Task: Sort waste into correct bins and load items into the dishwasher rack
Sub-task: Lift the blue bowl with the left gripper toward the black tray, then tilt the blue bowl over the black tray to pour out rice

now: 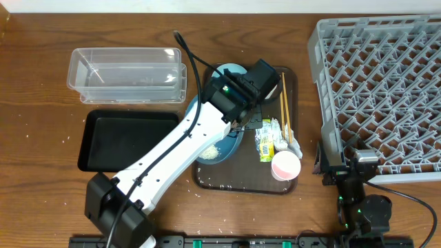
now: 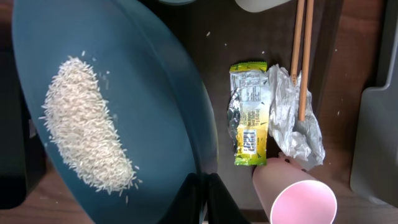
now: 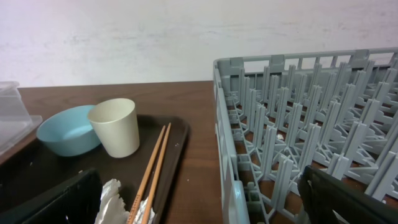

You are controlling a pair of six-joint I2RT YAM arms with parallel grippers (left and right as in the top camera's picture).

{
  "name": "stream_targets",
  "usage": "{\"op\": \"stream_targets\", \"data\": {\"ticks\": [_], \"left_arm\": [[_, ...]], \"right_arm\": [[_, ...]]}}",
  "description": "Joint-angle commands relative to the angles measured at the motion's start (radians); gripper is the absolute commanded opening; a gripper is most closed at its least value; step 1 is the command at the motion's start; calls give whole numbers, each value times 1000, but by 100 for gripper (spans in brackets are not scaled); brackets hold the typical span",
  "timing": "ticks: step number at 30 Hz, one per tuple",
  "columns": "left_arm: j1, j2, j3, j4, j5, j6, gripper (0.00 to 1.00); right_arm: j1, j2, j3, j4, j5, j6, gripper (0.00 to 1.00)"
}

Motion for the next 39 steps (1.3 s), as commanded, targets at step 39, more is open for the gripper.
{"op": "stream_targets", "data": {"ticks": [39], "left_arm": [[900,-209,2,-154,892,367,6]], "right_arm": [[5,-3,-1,-3,2,-9,99]]}}
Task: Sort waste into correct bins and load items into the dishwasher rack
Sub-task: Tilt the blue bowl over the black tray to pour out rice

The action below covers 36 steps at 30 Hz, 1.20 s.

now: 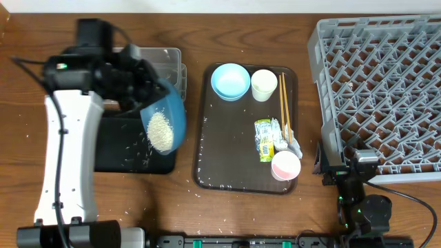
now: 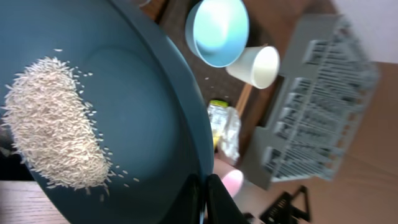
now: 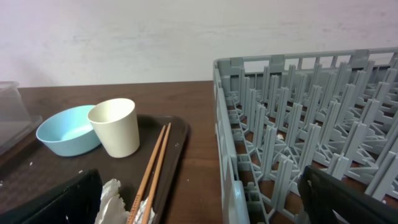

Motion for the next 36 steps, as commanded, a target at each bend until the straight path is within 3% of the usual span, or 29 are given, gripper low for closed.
{"op": "stream_targets", "data": {"ticks": [1,7,11,21,36], "left_arm": [[102,-10,-5,-17,232,123,6],[264,-10,-68,-17,472,236,6],[343,-9,-132,-14,539,256,6],[454,5,-297,-9,797,426,6],[599,17,-374,10,885,426,6]], "right_arm": [[6,-3,-1,-4,2,-9,99],[6,-3,-1,-4,2,-9,99],[6,-3,-1,-4,2,-9,99],[6,-3,-1,-4,2,-9,99],[5,-3,-1,-4,2,-9,99]]}}
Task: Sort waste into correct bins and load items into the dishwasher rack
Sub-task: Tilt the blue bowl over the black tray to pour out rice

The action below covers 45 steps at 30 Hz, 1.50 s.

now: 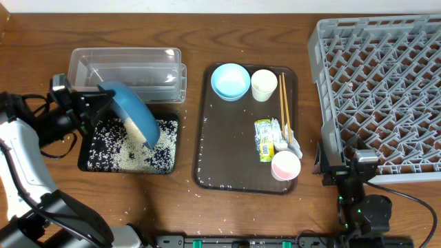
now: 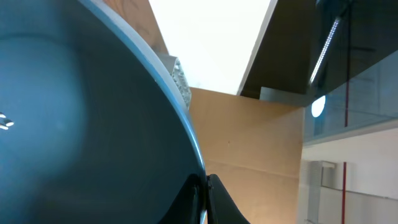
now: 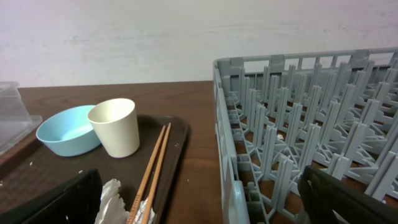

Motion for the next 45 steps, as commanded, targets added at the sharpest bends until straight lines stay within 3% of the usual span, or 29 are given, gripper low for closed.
{"op": "stream_targets", "data": {"ticks": [1,19,25,26,29,32,35,42,43,45], "left_arm": [[7,6,-2,-5,62,18,6],[11,32,-34,85,45,-5,6],[11,37,-39,73,98,39,6],[13,38,-39,129,91,43,6],[18,49,-40,128,89,-41,6],[18,51,-40,173,82,-13,6],[18,51,-39,83,98,-4,6],[19,52,-39,127,93,8,6],[17,51,-39,65,100,-2,6],[15,32,-39,0,97,87,6]], "right_arm": [[6,-3,-1,-3,2,-9,99],[6,-3,-1,-3,2,-9,99],[6,-3,-1,-3,2,-9,99],[5,-3,-1,-3,2,-9,99],[5,-3,-1,-3,2,-9,99],[6,-3,-1,-3,2,-9,99],[6,-3,-1,-3,2,-9,99],[6,-3,-1,-3,2,-9,99],[5,-3,-1,-3,2,-9,99],[6,-3,-1,-3,2,-9,99]]}}
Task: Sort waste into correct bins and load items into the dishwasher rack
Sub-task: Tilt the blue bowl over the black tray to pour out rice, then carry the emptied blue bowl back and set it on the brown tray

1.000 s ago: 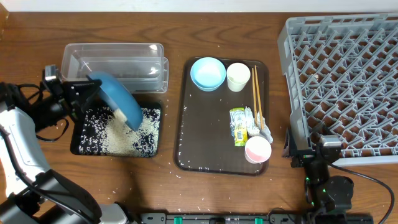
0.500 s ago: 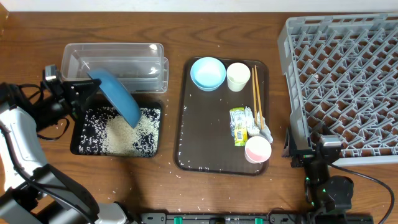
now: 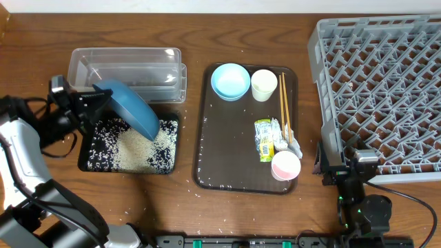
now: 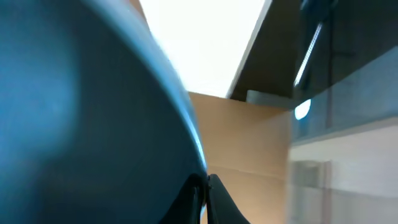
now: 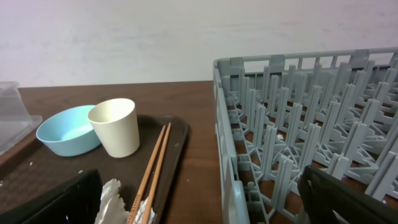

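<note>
My left gripper [image 3: 96, 103] is shut on the rim of a dark blue plate [image 3: 131, 110], held steeply tilted over the black bin [image 3: 93, 162], where rice [image 3: 134, 148] lies spread. The plate [image 4: 74, 124] fills the left wrist view, its face bare. On the brown tray [image 3: 220, 165] are a light blue bowl [image 3: 230, 80], a cream cup [image 3: 263, 85], chopsticks [image 3: 284, 103], a green wrapper [image 3: 265, 140], crumpled paper [image 3: 288, 141] and a pink cup [image 3: 285, 165]. My right gripper [image 5: 199, 208] is open, low beside the grey dishwasher rack [image 3: 386, 89].
A clear plastic bin [image 3: 127, 72] stands behind the black bin. Rice grains are scattered on the wood around the black bin and tray. The rack's near wall [image 5: 227, 155] rises just right of the right gripper.
The rice pile in the black bin has grown and the plate's face shows no rice. The plate stays tilted over the bin, slightly steeper. The right arm has not moved.
My left gripper first held the rice-laden plate at the tray. It then held the plate over the black bin's right edge with rice sliding. Later the plate stood tilted over the bin with rice in the bin, and now the plate is bare.
</note>
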You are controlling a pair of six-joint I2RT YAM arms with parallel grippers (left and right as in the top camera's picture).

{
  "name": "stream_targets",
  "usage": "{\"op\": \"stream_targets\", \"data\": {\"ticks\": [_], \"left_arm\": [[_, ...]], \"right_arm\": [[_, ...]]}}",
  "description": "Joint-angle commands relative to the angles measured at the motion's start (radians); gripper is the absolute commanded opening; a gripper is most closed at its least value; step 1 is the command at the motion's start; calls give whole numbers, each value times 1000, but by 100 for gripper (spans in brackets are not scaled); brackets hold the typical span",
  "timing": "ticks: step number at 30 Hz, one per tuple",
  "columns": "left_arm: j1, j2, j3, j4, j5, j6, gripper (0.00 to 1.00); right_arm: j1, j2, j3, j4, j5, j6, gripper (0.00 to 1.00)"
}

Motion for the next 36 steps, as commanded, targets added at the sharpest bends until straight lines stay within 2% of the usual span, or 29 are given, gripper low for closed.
{"op": "stream_targets", "data": {"ticks": [1,2,4,6,10,17,19,23,32,36], "left_arm": [[3,-20,3,14,37,121,6],[4,-20,3,55,0,108,6],[4,-17,3,22,-22,21,6],[-8,-28,3,-15,44,48,6],[-60,-74,3,-20,30,47,6],[-291,-185,3,-19,2,31,6],[-375,-205,3,-11,-90,-14,6],[-555,-210,3,50,-375,-175,6],[-1030,-196,3,339,-827,-498,6],[-1183,-192,3,352,-1064,-601,6]], "right_arm": [[6,-3,-1,-4,2,-9,99],[5,-3,-1,-4,2,-9,99],[6,-3,-1,-4,2,-9,99],[6,-3,-1,-4,2,-9,99],[6,-3,-1,-4,2,-9,99],[6,-3,-1,-3,2,-9,99],[6,-3,-1,-4,2,-9,99],[5,-3,-1,-4,2,-9,99],[6,-3,-1,-4,2,-9,99],[6,-3,-1,-4,2,-9,99]]}}
